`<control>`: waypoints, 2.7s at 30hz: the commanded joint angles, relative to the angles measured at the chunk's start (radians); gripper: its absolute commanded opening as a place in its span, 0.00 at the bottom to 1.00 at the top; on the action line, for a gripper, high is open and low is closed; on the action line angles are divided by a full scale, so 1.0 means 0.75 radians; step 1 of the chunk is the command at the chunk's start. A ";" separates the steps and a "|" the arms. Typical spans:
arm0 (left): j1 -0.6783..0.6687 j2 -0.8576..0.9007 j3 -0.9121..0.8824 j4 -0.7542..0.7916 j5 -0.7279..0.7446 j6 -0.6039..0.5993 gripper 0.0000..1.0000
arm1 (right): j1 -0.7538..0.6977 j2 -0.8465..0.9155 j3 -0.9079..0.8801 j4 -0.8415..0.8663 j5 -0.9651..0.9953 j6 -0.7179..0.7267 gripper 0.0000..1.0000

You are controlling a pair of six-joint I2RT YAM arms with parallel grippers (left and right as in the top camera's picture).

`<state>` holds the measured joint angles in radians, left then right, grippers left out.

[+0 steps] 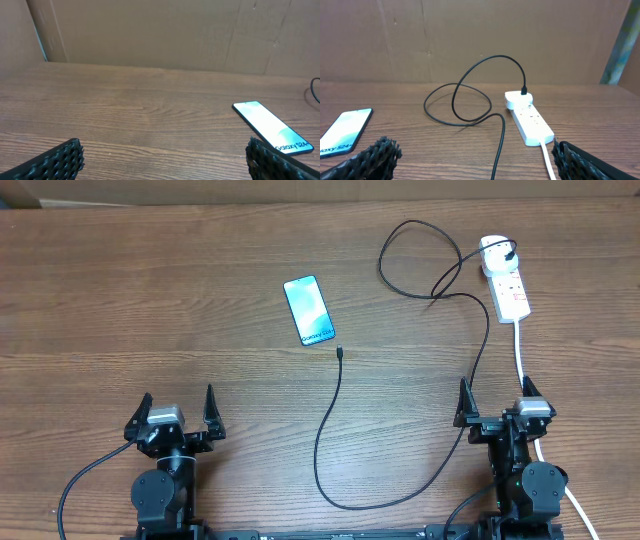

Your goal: Plug charger to phone and switch on socket

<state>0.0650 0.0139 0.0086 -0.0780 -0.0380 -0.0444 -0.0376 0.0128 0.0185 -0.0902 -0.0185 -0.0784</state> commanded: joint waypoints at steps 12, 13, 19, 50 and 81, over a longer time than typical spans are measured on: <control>-0.010 -0.014 -0.005 0.002 0.012 0.030 1.00 | 0.004 -0.013 -0.014 0.007 0.008 -0.002 1.00; -0.010 -0.014 -0.005 0.002 0.012 0.030 1.00 | 0.004 -0.013 -0.014 0.007 0.008 -0.002 1.00; -0.010 -0.014 -0.005 0.002 0.012 0.030 1.00 | 0.004 -0.013 -0.014 0.007 0.008 -0.002 1.00; -0.010 -0.014 -0.005 0.002 0.012 0.030 1.00 | 0.004 -0.013 -0.014 0.007 0.008 -0.002 1.00; -0.012 -0.013 -0.005 0.827 0.483 -1.233 1.00 | 0.004 -0.013 -0.014 0.007 0.009 -0.002 1.00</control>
<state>0.0650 0.0128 0.0082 0.4572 0.3950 -0.8886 -0.0376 0.0128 0.0185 -0.0895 -0.0189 -0.0788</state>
